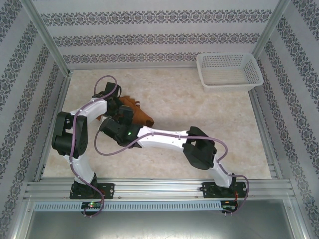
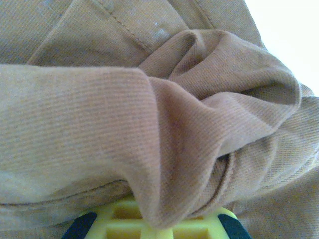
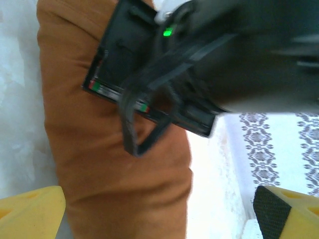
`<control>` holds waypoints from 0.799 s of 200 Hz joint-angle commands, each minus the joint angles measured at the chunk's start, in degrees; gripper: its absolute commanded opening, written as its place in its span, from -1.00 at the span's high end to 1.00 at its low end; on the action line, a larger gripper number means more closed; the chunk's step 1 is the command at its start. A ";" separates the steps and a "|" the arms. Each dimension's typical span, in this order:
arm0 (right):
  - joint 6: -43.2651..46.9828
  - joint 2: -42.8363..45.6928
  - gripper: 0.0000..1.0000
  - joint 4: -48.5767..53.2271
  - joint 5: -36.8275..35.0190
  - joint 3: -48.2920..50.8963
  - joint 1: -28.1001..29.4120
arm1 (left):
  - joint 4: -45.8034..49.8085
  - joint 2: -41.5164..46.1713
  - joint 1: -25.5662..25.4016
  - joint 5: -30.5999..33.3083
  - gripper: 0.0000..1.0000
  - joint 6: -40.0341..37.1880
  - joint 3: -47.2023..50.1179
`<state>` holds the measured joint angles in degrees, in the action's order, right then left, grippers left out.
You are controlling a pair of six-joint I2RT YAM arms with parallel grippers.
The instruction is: Roll up the long pants
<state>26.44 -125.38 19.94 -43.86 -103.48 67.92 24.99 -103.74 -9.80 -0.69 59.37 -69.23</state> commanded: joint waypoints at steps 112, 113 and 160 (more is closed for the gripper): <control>-4.77 -8.67 -0.96 2.96 8.30 2.24 -7.66 | 3.92 0.25 -4.65 -6.38 1.00 0.68 3.49; -4.79 -8.75 -0.96 2.98 8.41 2.28 -7.73 | 3.92 0.27 -4.67 -6.36 1.00 0.62 3.45; -6.30 -10.84 -0.65 5.43 16.88 2.09 -11.66 | 4.09 1.67 -5.20 -7.13 1.00 1.01 4.36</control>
<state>23.40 -132.77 22.06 -33.71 -102.45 60.49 23.05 -102.78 -13.02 -3.01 59.42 -67.59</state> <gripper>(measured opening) 0.913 0.046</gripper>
